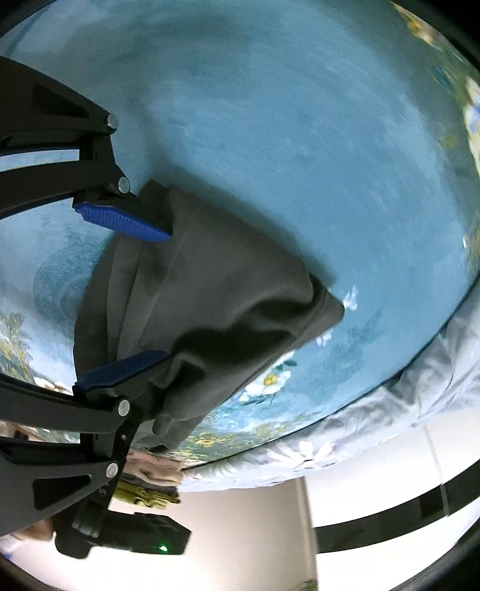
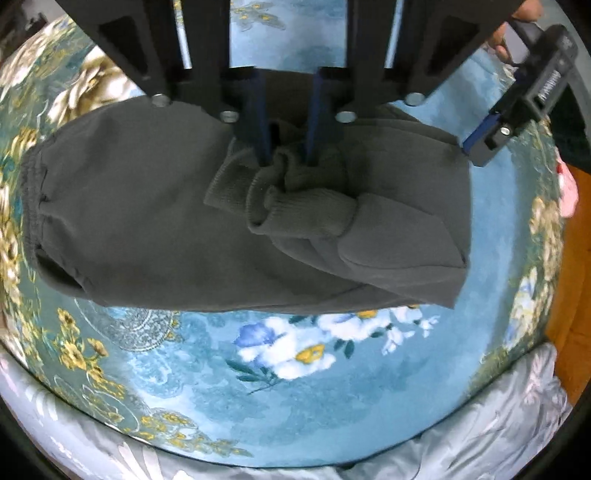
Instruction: Fold clothes
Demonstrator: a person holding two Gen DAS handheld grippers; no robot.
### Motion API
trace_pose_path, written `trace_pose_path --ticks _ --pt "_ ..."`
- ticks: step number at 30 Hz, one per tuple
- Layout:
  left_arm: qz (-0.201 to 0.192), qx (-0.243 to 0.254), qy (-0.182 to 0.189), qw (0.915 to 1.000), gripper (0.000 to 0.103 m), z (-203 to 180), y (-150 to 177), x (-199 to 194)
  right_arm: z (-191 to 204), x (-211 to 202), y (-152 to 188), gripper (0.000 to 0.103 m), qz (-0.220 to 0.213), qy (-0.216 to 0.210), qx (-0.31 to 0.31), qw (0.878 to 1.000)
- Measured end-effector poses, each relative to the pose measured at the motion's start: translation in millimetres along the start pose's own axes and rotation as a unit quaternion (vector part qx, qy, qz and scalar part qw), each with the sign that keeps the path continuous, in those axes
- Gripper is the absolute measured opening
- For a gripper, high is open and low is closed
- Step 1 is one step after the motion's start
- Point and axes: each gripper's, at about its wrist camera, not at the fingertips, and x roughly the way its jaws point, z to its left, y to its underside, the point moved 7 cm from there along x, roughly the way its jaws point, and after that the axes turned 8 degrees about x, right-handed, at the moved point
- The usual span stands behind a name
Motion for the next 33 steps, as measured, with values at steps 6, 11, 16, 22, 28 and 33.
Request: trace_pose_path --ticks 6,11,16,22,28,33 --pt "0.03 0.01 0.001 0.9995 0.062 -3.1 9.3 10.6 -18.9 -3.6 6.0 0.012 0.008 0.002 0.018 1.0" --pt "0.066 0.031 -0.03 0.9968 0.062 -3.3 20.0 30.9 -32.9 22.3 7.6 0.012 0.032 0.007 0.043 0.999" --pt "0.079 0.037 -0.04 0.9954 0.062 2.0 25.1 32.9 -37.2 15.5 4.1 0.015 0.021 0.019 0.025 0.999" --pt "0.093 0.035 -0.062 0.9931 0.062 4.3 21.2 24.0 -27.6 -30.5 -6.8 0.018 -0.057 -0.023 0.0 0.998" --pt "0.038 0.06 -0.087 0.9937 0.062 -10.0 -1.0 -8.7 14.9 -22.4 -18.1 0.018 -0.075 -0.124 -0.02 0.989" --pt "0.063 0.082 -0.064 0.9925 0.062 -26.3 -8.7 17.5 10.2 20.6 -24.7 0.018 -0.047 -0.139 0.019 0.989"
